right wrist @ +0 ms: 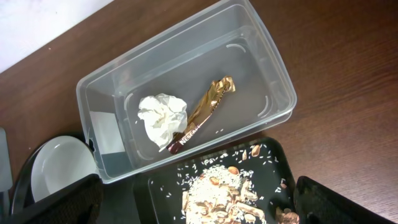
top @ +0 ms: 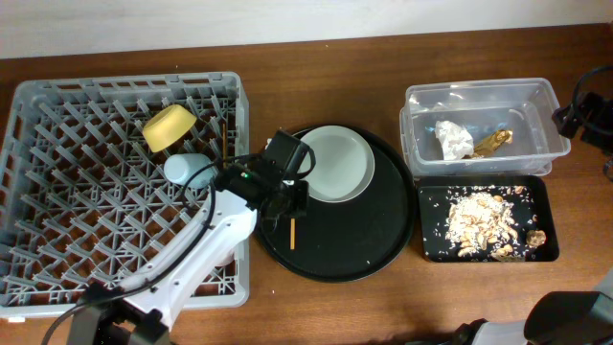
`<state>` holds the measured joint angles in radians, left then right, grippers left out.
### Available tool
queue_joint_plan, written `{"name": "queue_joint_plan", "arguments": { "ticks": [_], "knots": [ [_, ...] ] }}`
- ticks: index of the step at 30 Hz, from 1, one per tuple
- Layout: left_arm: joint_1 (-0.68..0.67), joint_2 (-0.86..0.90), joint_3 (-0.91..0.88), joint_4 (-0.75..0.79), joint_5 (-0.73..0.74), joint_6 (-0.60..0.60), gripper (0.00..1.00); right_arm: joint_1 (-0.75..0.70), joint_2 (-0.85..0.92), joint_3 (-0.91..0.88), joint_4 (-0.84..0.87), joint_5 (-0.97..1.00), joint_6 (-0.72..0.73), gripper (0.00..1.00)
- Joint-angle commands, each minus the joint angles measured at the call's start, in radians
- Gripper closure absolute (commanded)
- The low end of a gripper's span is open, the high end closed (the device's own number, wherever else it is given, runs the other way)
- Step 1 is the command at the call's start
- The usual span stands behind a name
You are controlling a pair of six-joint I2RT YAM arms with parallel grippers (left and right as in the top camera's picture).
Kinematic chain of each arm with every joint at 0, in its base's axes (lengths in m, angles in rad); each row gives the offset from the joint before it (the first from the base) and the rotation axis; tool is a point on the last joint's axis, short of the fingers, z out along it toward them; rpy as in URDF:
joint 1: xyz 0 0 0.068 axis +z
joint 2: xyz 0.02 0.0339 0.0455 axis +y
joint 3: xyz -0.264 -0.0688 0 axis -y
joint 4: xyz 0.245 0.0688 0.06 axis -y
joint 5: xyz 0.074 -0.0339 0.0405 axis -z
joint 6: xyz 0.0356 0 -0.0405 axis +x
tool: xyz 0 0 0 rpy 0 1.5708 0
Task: Sort waste into correct bins and load items into the dishwasher rack
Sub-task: 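Grasp the remaining chopstick on the tray with the left gripper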
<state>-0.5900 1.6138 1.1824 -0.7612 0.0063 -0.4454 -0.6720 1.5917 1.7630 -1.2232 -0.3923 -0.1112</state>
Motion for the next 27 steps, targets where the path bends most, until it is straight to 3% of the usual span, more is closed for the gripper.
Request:
{"name": "queue_joint_plan", "arguments": {
  "ticks": [1,11,21,22,24,27],
  "knots": [
    [-0.004,0.045,-0.054,0.063,-0.052,-0.038,0.72,-0.003,0.003,0.003,0.000,0.005,0.000,0.01],
    [-0.046,0.220,-0.068,0.185,-0.080,-0.042,0.73,-0.003,0.003,0.003,0.000,0.005,0.000,0.01],
    [-0.048,0.303,-0.068,0.190,-0.130,-0.063,0.74,-0.003,0.003,0.003,0.000,0.005,0.000,0.01],
    [-0.049,0.306,-0.068,0.190,-0.130,-0.063,0.79,-0.003,0.003,0.003,0.000,0.005,0.000,0.01],
    [-0.051,0.307,-0.068,0.190,-0.131,-0.063,1.00,-0.003,0.003,0.003,0.000,0.005,0.000,0.01],
    [-0.051,0.304,-0.058,0.178,-0.132,-0.063,1.00,-0.003,0.003,0.003,0.000,0.005,0.000,0.01]
  ]
}}
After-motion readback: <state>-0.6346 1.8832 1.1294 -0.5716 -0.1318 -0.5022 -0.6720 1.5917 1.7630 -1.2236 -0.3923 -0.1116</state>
